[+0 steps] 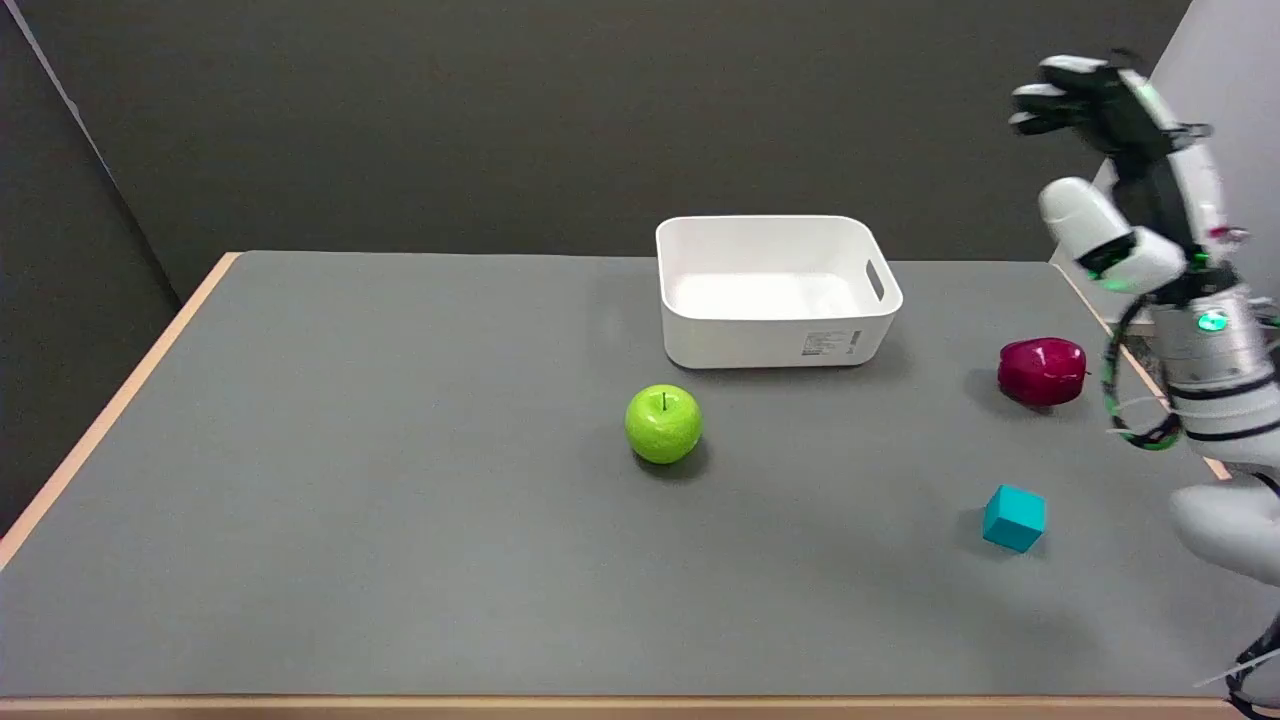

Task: Pick up the green apple.

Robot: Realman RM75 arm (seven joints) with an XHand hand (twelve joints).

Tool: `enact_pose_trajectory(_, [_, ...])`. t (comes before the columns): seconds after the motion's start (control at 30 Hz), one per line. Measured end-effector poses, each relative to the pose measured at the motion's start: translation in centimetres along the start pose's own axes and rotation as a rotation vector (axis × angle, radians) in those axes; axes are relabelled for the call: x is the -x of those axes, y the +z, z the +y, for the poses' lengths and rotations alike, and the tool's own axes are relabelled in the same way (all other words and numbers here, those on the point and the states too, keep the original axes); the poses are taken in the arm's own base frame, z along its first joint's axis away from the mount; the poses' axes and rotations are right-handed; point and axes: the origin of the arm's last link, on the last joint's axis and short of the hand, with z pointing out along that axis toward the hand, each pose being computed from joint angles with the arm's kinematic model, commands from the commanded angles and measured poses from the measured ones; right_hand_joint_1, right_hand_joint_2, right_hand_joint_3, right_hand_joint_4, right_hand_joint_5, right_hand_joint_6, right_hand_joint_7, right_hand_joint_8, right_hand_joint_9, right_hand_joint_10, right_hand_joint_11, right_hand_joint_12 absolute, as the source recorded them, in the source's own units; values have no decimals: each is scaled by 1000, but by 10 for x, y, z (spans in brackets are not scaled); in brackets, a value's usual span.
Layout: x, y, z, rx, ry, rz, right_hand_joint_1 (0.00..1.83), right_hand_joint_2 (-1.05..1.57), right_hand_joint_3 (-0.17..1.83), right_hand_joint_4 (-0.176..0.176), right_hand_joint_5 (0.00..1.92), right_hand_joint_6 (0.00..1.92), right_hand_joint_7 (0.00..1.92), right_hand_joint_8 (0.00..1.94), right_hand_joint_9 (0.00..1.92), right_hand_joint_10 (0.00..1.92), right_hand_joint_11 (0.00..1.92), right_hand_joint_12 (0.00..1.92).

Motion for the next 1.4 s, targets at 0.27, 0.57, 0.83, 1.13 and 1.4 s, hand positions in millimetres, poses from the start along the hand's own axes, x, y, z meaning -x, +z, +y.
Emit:
enact_pose_trajectory(0.27, [50,30,-19,-46,31,-160,643,666,899,81,322,592,504,534,420,1015,187,1369])
enact_pose_trajectory(0.57, [103,52,-41,-56,-56,-329,717,640,949,87,327,619,499,550,427,992,193,1390])
enact_pose_trajectory(0.83, [151,61,-62,-75,-204,-500,653,629,920,92,329,617,493,520,404,975,193,1378])
enact_pose_trajectory(1.13, [199,55,-83,-131,-415,-704,575,588,900,96,306,567,437,438,329,869,162,1334])
enact_pose_trajectory(1.4, [229,50,-96,-174,-543,-844,432,531,945,92,237,505,283,366,185,701,103,1210])
